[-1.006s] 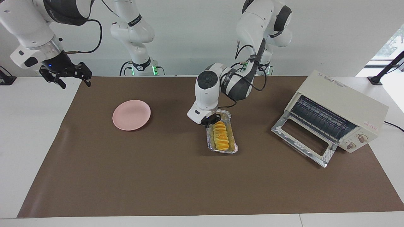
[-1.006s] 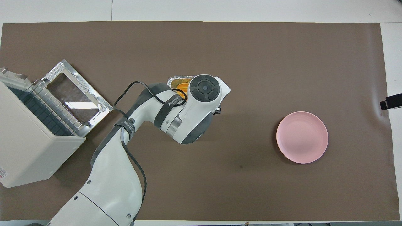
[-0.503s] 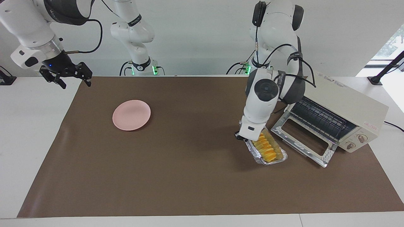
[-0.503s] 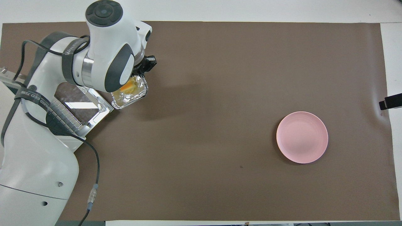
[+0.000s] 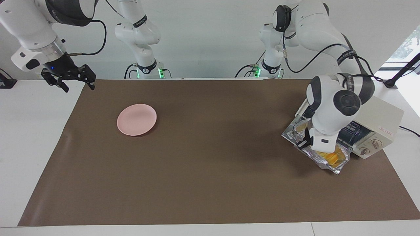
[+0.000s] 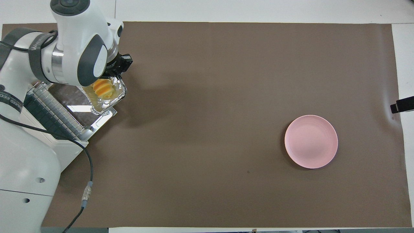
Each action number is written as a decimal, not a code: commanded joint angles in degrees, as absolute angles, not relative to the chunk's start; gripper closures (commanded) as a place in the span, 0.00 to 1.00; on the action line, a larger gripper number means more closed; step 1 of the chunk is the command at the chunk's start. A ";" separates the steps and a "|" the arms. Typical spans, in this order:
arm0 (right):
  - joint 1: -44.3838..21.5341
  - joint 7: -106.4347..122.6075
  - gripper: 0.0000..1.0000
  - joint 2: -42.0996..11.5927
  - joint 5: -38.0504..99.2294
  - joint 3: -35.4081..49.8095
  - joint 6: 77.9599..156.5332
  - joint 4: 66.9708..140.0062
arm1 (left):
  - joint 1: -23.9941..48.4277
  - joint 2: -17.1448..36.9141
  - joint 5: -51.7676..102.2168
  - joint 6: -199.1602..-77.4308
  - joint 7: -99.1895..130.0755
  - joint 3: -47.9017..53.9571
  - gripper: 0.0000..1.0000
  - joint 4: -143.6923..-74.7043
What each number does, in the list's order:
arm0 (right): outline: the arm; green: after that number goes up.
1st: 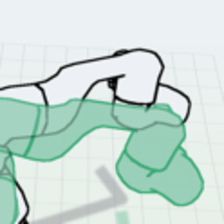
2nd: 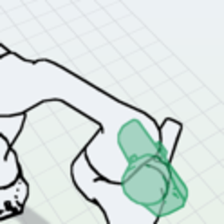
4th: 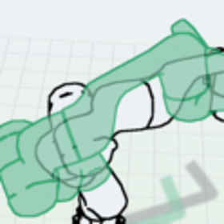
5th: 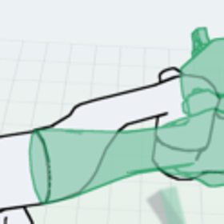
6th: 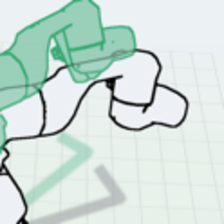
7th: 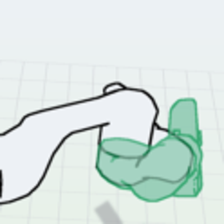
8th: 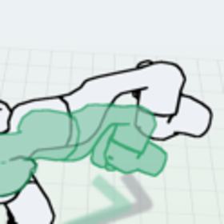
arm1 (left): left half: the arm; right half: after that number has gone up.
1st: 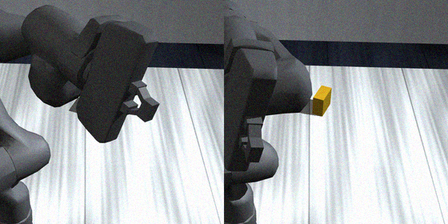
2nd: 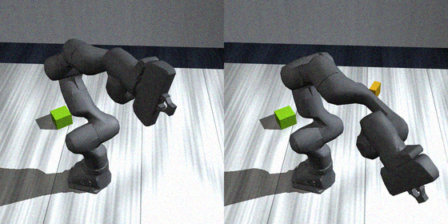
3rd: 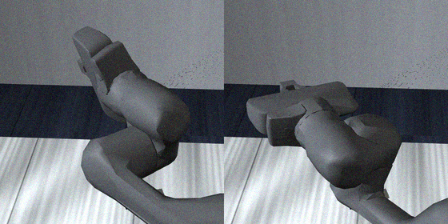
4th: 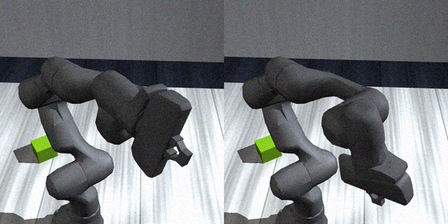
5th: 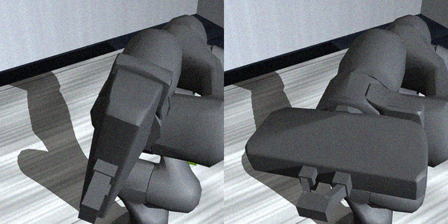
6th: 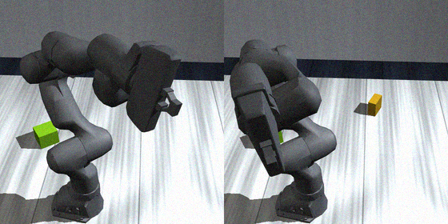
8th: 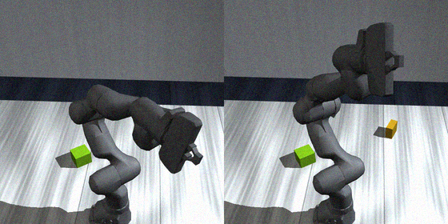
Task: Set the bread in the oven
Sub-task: 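Carry the foil tray with the left gripper into the toaster oven, then open the left gripper to release the tray inside the oven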
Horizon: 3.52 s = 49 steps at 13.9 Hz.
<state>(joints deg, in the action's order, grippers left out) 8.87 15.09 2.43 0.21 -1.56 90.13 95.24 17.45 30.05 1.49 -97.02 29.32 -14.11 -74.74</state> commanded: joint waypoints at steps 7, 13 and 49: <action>9.40 15.47 0.00 3.25 0.09 -1.05 89.56 95.71 | 16.61 26.81 -5.10 -96.94 30.39 -17.40 1.00 -80.67; 9.49 15.47 0.00 3.25 0.09 -1.05 89.56 95.71 | 19.59 23.03 -5.01 -98.17 43.23 -17.31 1.00 -88.32; 9.49 15.47 0.00 3.25 0.09 -1.05 89.56 95.71 | 19.94 17.84 -6.86 -110.13 28.48 -18.46 0.00 -94.67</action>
<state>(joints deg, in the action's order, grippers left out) 8.87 15.09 2.43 0.21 -1.55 90.13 95.24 17.51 19.53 -5.58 -108.75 29.72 -18.24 -95.36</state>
